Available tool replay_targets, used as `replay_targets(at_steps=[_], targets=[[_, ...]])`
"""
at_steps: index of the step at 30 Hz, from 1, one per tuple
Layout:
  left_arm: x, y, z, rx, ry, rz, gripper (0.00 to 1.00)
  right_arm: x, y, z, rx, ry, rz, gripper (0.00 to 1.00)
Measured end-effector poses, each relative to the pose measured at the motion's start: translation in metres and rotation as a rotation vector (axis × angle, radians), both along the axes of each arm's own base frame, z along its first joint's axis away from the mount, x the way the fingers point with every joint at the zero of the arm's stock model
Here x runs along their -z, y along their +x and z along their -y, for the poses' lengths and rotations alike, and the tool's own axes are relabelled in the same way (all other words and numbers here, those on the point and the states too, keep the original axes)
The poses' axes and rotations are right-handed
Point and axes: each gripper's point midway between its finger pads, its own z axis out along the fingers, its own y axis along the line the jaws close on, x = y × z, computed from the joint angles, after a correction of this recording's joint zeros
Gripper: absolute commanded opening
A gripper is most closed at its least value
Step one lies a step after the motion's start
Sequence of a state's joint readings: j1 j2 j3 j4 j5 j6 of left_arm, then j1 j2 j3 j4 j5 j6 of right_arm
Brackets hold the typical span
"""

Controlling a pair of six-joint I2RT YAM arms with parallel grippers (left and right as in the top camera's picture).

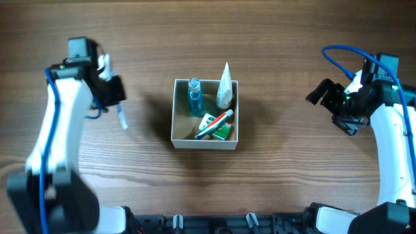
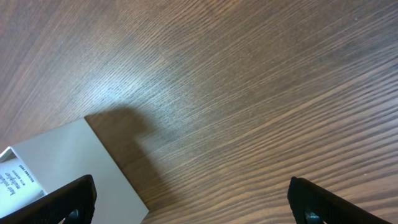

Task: Pack container
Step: 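Carry the toothbrush into the box and release it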

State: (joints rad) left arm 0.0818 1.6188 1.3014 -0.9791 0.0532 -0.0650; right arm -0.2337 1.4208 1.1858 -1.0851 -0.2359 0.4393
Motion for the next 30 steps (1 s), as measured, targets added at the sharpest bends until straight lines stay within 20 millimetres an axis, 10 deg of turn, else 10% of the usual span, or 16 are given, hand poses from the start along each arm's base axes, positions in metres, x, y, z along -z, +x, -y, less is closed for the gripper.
replay_targets(at_steps=[5,12,17,18,22,23,27,30], targets=[[-0.104,-0.019,0.120,0.468,0.020,0.355,0.04,0.001,-0.001,0.001,-0.002,-0.009,-0.004,1.00],[-0.085,-0.082,0.239,1.274,0.142,0.368,0.04,0.000,0.000,0.002,-0.007,-0.015,0.000,1.00],[-0.029,-0.081,0.256,1.439,0.177,0.213,0.06,0.000,0.000,0.002,-0.011,-0.016,0.001,1.00],[-0.013,-0.080,0.257,1.452,0.177,0.162,0.25,0.000,0.000,0.002,-0.011,-0.016,0.000,1.00],[0.023,-0.078,0.257,1.472,0.178,0.056,0.20,0.000,0.000,0.002,-0.011,-0.016,0.000,1.00],[0.028,-0.077,0.256,1.475,0.184,0.041,0.33,0.000,0.000,0.002,-0.011,-0.016,0.000,1.00],[0.023,-0.075,0.234,1.431,0.267,-0.001,0.54,0.001,0.000,0.002,-0.010,-0.017,-0.001,1.00],[-0.026,-0.077,0.216,1.286,0.296,0.100,0.61,0.001,-0.001,0.006,-0.005,-0.037,-0.006,1.00]])
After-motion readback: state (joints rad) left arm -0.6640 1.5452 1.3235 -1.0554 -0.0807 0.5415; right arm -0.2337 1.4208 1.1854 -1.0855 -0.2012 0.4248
